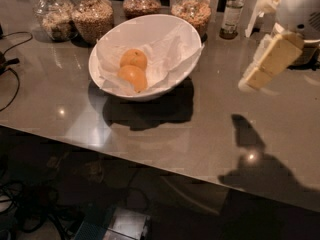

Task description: Pick orange from white bowl

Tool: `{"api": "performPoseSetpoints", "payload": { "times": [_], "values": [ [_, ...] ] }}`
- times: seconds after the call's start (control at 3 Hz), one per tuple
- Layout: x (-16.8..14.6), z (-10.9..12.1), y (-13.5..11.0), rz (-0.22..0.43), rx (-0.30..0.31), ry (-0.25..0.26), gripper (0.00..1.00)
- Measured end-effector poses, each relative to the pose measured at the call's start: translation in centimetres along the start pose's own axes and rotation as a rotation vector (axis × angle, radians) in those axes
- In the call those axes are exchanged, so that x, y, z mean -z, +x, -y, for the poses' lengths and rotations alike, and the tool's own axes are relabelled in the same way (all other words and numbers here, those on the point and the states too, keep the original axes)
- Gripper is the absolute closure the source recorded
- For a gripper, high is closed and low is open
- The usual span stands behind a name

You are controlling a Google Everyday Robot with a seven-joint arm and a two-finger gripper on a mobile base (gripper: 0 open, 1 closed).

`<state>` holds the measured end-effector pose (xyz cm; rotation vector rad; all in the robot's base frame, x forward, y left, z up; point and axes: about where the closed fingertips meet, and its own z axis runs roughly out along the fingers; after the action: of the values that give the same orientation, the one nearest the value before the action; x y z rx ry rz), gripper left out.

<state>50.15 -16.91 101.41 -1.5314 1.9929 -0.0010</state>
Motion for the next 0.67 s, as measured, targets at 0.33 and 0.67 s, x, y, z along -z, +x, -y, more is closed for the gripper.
{"api": "performPoseSetpoints", "payload": {
  "times": [0.33, 0.67],
  "values": [
    [-1.50, 4.43, -6.61, 0.117, 0.010, 0.021, 0.00],
    [-1.45, 4.50, -6.99, 0.121, 0.015, 0.023, 0.00]
  ]
}}
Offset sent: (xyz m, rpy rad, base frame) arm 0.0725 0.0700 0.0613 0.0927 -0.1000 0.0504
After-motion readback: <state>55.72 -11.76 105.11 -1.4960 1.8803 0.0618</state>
